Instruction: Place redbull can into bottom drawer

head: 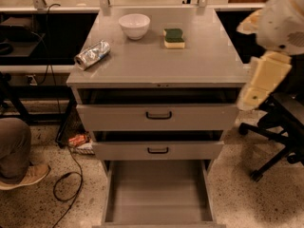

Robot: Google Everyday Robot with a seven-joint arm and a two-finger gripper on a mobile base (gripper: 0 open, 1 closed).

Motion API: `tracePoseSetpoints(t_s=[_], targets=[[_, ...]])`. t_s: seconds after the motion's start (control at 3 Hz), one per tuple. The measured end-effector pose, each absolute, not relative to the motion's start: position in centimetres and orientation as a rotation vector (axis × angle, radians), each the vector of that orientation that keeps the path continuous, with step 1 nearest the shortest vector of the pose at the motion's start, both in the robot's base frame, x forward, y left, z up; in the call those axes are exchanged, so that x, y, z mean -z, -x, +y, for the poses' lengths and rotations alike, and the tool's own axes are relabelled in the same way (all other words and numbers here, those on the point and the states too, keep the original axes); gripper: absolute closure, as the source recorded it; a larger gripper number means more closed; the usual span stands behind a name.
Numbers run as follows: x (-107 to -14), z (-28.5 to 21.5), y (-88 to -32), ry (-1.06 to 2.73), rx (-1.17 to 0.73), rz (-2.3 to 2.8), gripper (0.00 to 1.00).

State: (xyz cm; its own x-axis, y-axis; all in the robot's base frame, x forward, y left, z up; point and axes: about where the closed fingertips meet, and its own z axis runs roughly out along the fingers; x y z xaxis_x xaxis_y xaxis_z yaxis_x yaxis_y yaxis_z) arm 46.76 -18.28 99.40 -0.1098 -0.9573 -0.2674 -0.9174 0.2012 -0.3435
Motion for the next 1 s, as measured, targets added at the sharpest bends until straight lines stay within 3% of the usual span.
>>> tracePoseSetpoints(t_s=[0.67,1.0], targets=[[-98.8,-6.4,-53.9,1.820,-0.056,1.753,0.00],[-98.8,-6.4,-53.9,1.820,-0.056,1.753,0.00]])
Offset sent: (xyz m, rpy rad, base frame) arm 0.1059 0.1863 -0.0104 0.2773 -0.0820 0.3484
